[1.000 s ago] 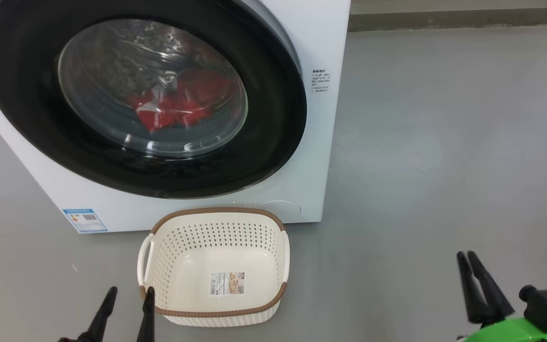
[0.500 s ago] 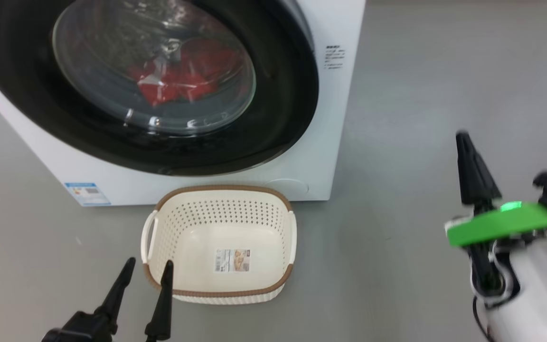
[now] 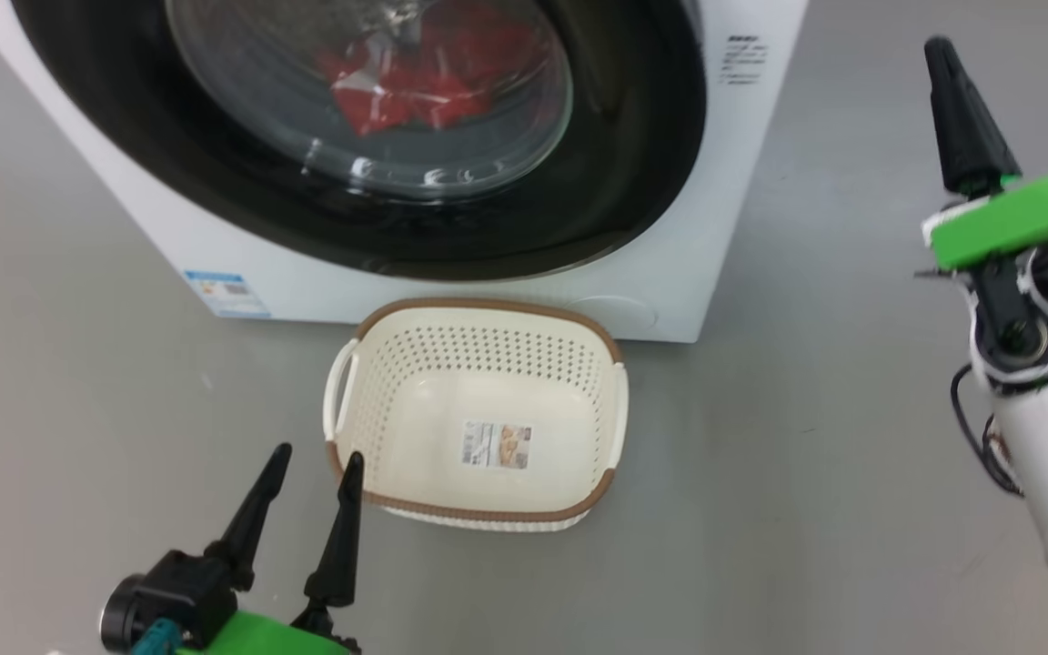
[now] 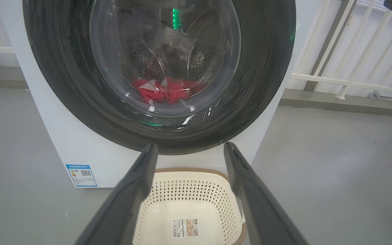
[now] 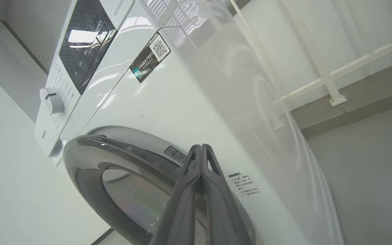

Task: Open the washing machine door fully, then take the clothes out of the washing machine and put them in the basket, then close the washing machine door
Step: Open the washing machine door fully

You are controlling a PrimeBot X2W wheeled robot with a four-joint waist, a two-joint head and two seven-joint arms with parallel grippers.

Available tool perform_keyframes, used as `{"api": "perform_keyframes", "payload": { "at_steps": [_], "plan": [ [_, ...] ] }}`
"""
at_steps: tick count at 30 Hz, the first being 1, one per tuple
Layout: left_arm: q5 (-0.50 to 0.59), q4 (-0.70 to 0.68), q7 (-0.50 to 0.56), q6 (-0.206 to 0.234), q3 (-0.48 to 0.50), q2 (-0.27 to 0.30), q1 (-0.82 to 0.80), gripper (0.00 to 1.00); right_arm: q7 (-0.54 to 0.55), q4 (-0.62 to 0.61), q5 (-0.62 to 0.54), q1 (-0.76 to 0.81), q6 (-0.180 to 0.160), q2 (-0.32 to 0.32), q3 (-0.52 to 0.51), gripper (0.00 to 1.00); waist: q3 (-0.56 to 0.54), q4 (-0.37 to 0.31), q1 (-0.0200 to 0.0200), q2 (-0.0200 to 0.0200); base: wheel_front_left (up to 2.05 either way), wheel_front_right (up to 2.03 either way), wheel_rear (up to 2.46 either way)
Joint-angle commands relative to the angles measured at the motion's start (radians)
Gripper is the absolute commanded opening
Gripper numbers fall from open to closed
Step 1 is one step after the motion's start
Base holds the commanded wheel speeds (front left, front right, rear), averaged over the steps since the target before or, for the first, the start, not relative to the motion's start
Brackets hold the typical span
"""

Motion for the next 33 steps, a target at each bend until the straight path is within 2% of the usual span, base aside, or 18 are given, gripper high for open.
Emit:
{"api": "perform_keyframes", "payload": {
  "at_steps": [1, 9, 16, 21, 33],
  "plan": [
    [-0.009, -0.023, -0.012, -0.006, 0.024, 0.014, -0.038, 1.00, 0.022, -0.015, 0.039, -0.040, 0.000, -0.004, 0.021, 0.00, 0.032, 0.033, 0.0000, 0.0000, 0.00, 0.00, 0.00],
    [-0.023, -0.021, -0.012, -0.006, -0.002, 0.013, -0.070, 1.00, 0.234, 0.032, 0.274, -0.170, 0.000, -0.028, 0.034, 0.00, 0.078, 0.073, 0.0000, 0.0000, 0.00, 0.00, 0.00],
    [-0.033, -0.021, -0.012, -0.006, -0.024, 0.014, -0.095, 1.00, 0.432, 0.132, 0.413, -0.279, 0.000, -0.045, 0.025, 0.00, 0.116, 0.096, 0.0000, 0.0000, 0.00, 0.00, 0.00],
    [-0.039, -0.021, -0.012, -0.006, -0.039, 0.015, -0.113, 1.00, 0.565, 0.207, 0.472, -0.360, 0.000, -0.062, 0.023, 0.00, 0.143, 0.112, 0.0000, 0.0000, 0.00, 0.00, 0.00],
    [-0.055, -0.022, -0.012, -0.006, -0.054, 0.013, -0.137, 1.00, 0.739, 0.310, 0.536, -0.483, 0.000, -0.075, 0.022, 0.00, 0.189, 0.136, 0.0000, 0.0000, 0.00, 0.00, 0.00]
  ]
}}
